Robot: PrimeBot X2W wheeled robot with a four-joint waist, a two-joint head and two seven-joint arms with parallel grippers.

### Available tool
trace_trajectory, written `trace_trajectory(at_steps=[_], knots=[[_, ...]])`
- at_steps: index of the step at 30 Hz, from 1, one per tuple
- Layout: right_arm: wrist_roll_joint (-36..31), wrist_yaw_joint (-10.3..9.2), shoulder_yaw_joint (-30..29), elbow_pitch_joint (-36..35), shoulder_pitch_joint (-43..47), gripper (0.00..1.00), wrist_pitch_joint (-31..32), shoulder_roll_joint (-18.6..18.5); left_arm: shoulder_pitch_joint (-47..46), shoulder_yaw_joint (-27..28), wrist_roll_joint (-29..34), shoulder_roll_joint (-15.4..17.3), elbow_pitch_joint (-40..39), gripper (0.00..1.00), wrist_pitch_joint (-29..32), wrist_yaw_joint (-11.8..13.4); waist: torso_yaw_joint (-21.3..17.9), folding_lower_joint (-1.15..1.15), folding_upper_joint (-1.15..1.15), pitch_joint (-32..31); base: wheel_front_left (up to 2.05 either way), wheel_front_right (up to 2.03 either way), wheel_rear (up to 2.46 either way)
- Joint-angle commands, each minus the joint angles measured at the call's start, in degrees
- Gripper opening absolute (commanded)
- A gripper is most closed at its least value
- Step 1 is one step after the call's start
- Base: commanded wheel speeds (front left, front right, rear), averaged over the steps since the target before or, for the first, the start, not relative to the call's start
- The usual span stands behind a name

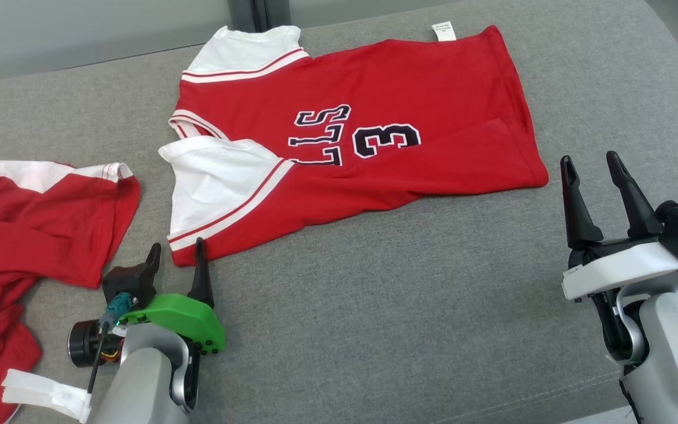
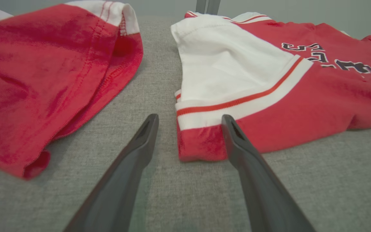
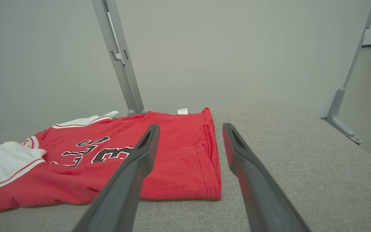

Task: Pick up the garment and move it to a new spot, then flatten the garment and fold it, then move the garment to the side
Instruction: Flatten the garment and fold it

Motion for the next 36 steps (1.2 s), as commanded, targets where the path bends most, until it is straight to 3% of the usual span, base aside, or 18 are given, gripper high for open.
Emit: trace_trajectory(at_steps=[1, 11, 12, 13, 14, 23, 29, 36], knots=[[-0.1, 0.0, -0.1, -0.2, -0.4, 1.0, -0.2, 0.0, -1.2, 0.1, 0.0, 0.4, 1.4, 1.0, 0.0, 0.4, -0.6, 0.0, 0.0, 0.5, 0.0, 0.0, 0.0], [-0.7, 0.0, -0.9, -0.5, -0.4, 1.0, -0.2, -0.1, -4.7, -1.4, 0.4, 0.7, 10.0, 0.98, 0.1, 0.2, -0.6, 0.0, 0.0, 1.4, 0.0, 0.0, 0.0], [-0.7, 0.0, -1.0, -0.3, -0.4, 1.0, -0.2, -0.2, -5.1, -1.7, 0.3, 0.7, 10.5, 0.54, 0.1, -0.1, -0.3, 0.0, 0.0, 1.5, 0.0, 0.0, 0.0], [-0.8, 0.0, -1.0, -0.1, -0.5, 1.0, -0.2, -0.4, -5.4, -2.0, 0.3, 0.6, 10.7, 0.23, 0.1, -0.5, -0.1, 0.0, 0.0, 1.7, 0.0, 0.0, 0.0], [-0.8, 0.0, -1.0, 0.5, -0.7, 1.0, -0.2, -0.6, -5.6, -2.5, 0.4, 0.6, 10.8, 0.0, 0.1, -1.0, 0.3, 0.0, 0.0, 1.8, 0.0, 0.0, 0.0], [-1.9, 0.0, -2.7, 12.1, -4.5, 1.0, -0.2, -1.4, -6.1, -5.3, 1.0, 0.3, 3.2, 0.0, -0.4, -3.6, 4.6, 0.0, 0.0, 3.1, 0.0, 0.0, 0.0], [-2.7, 0.0, -5.1, 23.0, -10.0, 1.0, 1.4, -1.6, -4.0, -8.1, 1.7, 0.2, -5.9, 0.0, -0.5, -4.0, 7.7, 0.0, 0.0, 4.5, 0.0, 0.0, 0.0], [-4.3, 0.0, -7.1, 33.3, -15.7, 1.0, 2.0, -1.4, -2.5, -11.6, 2.0, 0.2, -11.2, 0.0, -0.5, -4.1, 9.5, 0.0, 0.0, 5.6, 0.0, 0.0, 0.0]])
